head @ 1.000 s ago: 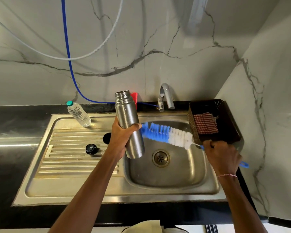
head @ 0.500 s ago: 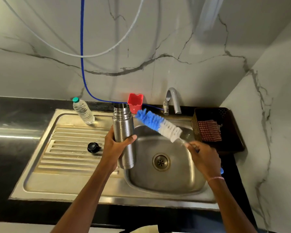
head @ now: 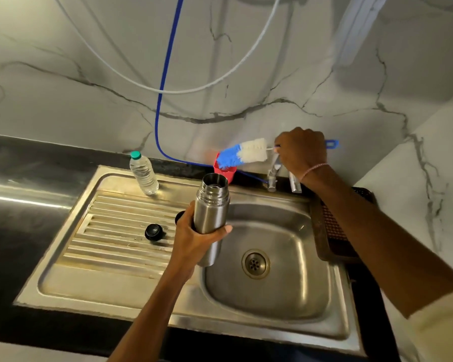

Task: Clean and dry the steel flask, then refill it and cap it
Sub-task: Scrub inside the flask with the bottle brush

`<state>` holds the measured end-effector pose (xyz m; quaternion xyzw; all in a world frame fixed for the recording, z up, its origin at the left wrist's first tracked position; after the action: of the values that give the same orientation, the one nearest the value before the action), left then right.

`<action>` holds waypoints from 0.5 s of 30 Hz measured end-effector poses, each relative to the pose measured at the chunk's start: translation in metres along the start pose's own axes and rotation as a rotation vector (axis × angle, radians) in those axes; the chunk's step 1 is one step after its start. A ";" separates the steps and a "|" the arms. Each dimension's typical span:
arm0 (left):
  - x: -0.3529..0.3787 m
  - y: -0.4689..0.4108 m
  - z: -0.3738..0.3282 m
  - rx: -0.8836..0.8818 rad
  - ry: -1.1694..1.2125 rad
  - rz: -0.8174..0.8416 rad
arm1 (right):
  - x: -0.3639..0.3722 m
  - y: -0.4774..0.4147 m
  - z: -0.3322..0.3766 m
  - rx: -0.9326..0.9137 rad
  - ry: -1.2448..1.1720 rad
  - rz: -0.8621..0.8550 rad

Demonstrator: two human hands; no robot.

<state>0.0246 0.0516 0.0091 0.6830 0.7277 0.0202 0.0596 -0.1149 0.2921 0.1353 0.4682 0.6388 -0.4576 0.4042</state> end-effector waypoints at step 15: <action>-0.037 -0.006 0.006 0.006 -0.016 -0.009 | 0.038 -0.070 0.067 -0.216 0.295 0.201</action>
<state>0.0216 0.0137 0.0042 0.6799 0.7304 0.0123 0.0633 -0.1858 0.2265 0.0966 0.5455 0.6864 -0.2704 0.3978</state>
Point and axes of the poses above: each hand's wrist, its own y-axis away from the middle knuckle, its own x-axis out of the palm, z = x × y, the point moved 5 cm from there along -y, towards the middle knuckle, and after that the axes turned 1 degree about -y, right-handed, at the moved point
